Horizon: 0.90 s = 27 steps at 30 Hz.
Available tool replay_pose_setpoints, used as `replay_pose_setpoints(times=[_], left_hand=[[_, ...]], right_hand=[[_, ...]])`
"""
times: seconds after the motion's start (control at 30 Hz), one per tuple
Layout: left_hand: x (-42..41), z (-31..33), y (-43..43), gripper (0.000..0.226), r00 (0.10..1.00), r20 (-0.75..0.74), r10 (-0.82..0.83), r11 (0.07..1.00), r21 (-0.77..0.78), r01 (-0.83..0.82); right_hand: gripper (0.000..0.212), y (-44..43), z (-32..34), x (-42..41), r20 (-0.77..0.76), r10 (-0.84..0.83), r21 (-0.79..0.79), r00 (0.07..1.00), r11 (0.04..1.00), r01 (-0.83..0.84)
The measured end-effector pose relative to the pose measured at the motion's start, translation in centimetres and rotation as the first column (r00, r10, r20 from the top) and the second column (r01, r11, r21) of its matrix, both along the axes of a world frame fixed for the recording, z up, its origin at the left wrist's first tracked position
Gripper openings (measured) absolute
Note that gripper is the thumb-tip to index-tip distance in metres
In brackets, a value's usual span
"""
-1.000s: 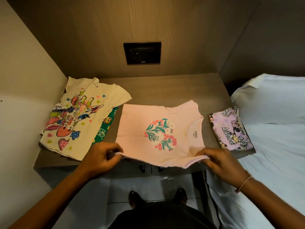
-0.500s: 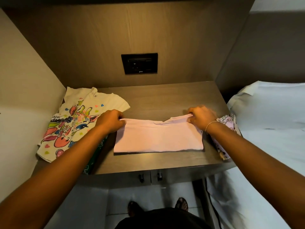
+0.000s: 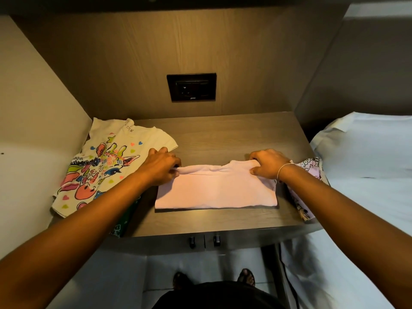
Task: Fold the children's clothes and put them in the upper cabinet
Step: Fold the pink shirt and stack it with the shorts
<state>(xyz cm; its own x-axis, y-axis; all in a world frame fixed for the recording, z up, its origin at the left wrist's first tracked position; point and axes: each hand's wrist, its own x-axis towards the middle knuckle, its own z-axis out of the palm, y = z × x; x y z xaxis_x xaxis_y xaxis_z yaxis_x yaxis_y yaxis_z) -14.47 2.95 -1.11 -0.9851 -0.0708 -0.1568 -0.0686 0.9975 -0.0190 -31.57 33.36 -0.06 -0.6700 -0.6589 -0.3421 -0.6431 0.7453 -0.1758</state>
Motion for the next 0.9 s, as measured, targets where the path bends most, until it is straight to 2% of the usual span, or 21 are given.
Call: replay_pose_setpoints(times=[0.07, 0.17, 0.23, 0.3, 0.37, 0.4, 0.53, 0.7, 0.9], left_hand=[[0.5, 0.5, -0.2, 0.025, 0.995, -0.096, 0.006, 1.0, 0.021, -0.004], [2.1, 1.6, -0.2, 0.022, 0.958, -0.283, -0.045, 0.998, 0.023, 0.054], [3.7, 2.0, 0.3, 0.026, 0.942, -0.309, -0.129, 0.991, -0.011, 0.132], [5.1, 1.7, 1.2, 0.032, 0.968, -0.153, -0.199, 0.98, -0.014, 0.199], [6.2, 1.1, 2.0, 0.043, 0.986, 0.044, -0.159, 0.987, 0.006, 0.159], [6.6, 1.1, 2.2, 0.048, 0.989, 0.078, -0.127, 0.992, 0.005, 0.127], [7.2, 2.1, 4.8, 0.064, 0.996, -0.084, -0.009, 0.999, 0.043, 0.013], [7.6, 1.0, 9.2, 0.054, 0.99, 0.101, 0.099, 0.995, 0.019, -0.101], [1.8, 2.2, 8.3, 0.057, 0.984, 0.163, 0.075, 0.997, -0.004, -0.075]], right_hand=[[0.022, 0.4, 0.7, 0.6, -0.056, -0.003, -0.095, 0.998, 0.995, -0.002], [0.012, 2.0, 1.1, 2.3, -0.243, -0.008, -0.251, 0.97, 0.966, -0.055], [0.016, 3.2, 0.9, 3.8, -0.322, 0.012, -0.241, 0.947, 0.966, -0.095], [0.021, 4.1, 0.6, 4.9, -0.309, 0.1, -0.121, 0.946, 0.982, -0.143], [0.033, 4.7, 0.5, 5.5, -0.261, 0.169, -0.013, 0.951, 0.984, -0.178], [0.035, 4.9, 0.7, 5.6, -0.251, 0.165, -0.02, 0.954, 0.984, -0.176], [0.029, 4.9, 1.1, 5.3, -0.315, 0.133, -0.224, 0.94, 0.951, -0.21], [0.035, 4.3, 0.4, 5.6, -0.227, 0.258, -0.007, 0.939, 0.964, -0.267], [0.038, 6.1, 0.1, 9.0, -0.189, 0.179, -0.011, 0.966, 0.983, -0.184]])
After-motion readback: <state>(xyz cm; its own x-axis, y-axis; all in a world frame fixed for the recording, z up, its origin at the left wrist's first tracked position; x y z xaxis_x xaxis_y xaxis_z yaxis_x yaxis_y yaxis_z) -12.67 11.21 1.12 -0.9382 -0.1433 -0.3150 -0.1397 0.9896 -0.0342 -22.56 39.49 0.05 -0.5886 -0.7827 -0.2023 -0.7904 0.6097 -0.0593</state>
